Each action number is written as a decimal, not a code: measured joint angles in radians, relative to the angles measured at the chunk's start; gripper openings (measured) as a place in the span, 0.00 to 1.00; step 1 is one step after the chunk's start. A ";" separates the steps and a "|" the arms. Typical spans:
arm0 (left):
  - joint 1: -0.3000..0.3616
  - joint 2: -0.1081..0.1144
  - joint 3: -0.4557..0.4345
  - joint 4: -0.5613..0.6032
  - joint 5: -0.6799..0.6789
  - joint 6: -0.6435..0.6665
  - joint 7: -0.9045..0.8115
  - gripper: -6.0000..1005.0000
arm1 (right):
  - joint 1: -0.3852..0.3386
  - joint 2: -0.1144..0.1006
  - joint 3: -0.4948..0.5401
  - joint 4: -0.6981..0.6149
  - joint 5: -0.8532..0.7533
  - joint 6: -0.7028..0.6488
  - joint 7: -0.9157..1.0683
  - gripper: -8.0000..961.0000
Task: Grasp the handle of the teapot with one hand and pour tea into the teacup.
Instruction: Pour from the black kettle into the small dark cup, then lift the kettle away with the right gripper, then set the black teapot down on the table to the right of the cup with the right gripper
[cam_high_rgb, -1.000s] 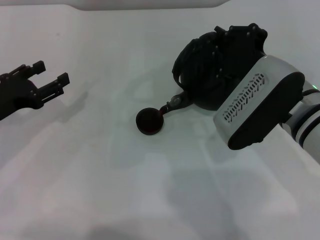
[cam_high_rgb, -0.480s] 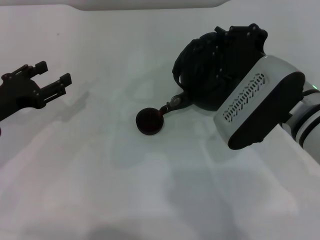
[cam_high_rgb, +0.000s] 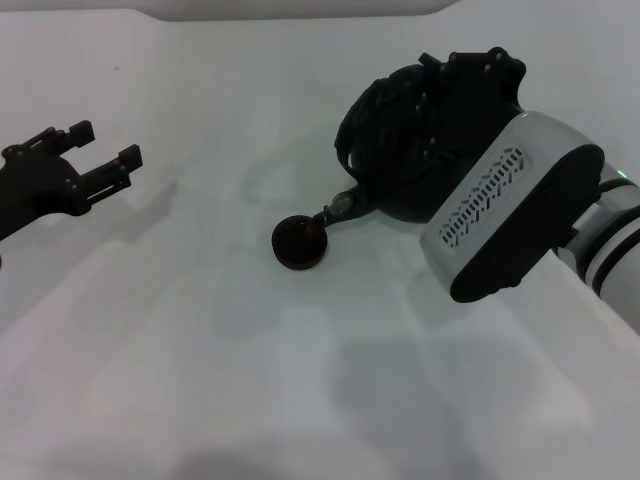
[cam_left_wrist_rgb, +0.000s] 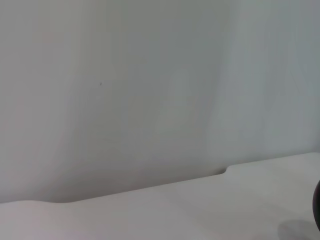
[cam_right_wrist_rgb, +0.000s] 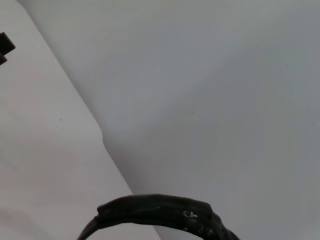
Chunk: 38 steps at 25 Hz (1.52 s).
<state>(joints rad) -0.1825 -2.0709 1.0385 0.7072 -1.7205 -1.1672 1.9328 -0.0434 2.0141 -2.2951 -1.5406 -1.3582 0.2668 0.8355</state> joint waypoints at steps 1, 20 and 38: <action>0.000 0.000 0.000 0.000 0.000 0.001 0.000 0.77 | 0.001 0.000 0.000 0.000 0.001 0.000 0.000 0.12; -0.012 0.000 -0.002 0.000 0.024 0.012 0.000 0.77 | -0.051 -0.011 0.215 -0.004 0.275 -0.370 0.022 0.12; -0.032 0.000 0.001 -0.015 0.024 0.025 0.000 0.77 | -0.172 -0.005 0.580 0.167 0.346 -0.875 0.015 0.13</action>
<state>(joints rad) -0.2142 -2.0712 1.0399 0.6923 -1.6964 -1.1427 1.9328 -0.2157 2.0095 -1.7156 -1.3738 -1.0125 -0.6084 0.8509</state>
